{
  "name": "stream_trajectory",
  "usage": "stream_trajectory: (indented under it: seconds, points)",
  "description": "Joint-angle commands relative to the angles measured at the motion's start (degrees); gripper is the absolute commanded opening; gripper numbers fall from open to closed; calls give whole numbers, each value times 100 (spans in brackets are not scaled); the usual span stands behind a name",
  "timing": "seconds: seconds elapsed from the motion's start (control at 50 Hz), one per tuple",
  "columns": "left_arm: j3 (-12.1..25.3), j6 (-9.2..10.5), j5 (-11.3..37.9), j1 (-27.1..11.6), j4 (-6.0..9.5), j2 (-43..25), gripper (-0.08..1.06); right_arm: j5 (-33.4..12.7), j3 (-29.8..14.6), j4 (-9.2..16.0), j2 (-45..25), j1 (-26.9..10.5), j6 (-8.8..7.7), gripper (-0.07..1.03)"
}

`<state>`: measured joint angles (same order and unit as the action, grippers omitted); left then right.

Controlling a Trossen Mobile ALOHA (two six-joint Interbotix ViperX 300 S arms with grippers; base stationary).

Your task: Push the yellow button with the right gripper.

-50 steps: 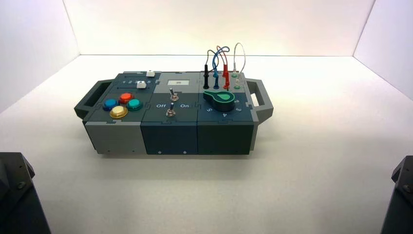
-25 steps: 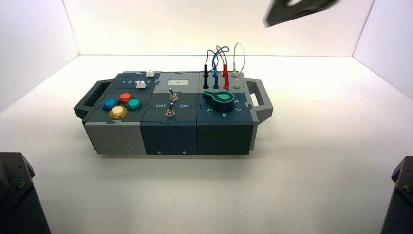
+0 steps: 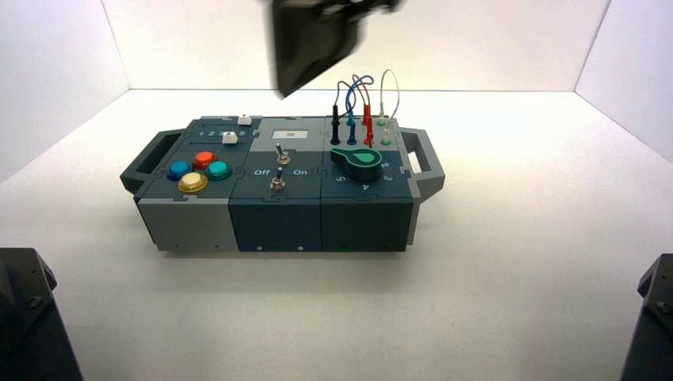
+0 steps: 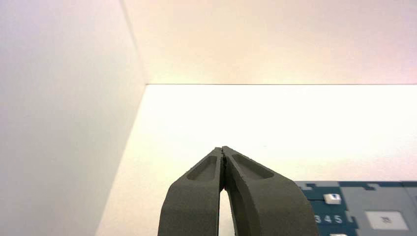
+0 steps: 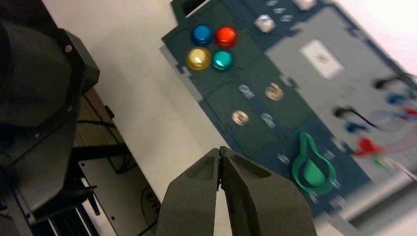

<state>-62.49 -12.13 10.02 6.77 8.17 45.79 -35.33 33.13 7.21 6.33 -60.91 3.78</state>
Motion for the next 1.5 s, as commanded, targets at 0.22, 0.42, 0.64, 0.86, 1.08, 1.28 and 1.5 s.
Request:
stream_trajectory:
  seconds: [0.22,0.42,0.64,0.86,1.08,1.28,1.5]
  points:
    - [255,0,-44,343,9,-70,-3,-615,-1582,18,-1283,-246,-62,-2]
    - [264,-9,-44,369,9,-62,-3,-888,-2171,26,-1863,-246,-62,-2]
    - [264,-9,-35,369,9,-44,-3,-1028,-2610,26,-2382,-246,-123,-2]
    - [246,-9,-35,369,9,-35,-3,-1055,-2900,18,-2760,-220,-141,-2]
    - [237,-9,-35,369,0,0,-3,-1081,-3094,-9,-3006,-211,-149,-2]
    - [237,-9,-35,369,9,18,-3,-1099,-3190,-18,-3067,-123,-149,-2]
    - [246,-9,-35,369,9,18,-3,-1099,-3173,-18,-3094,-18,-149,-2]
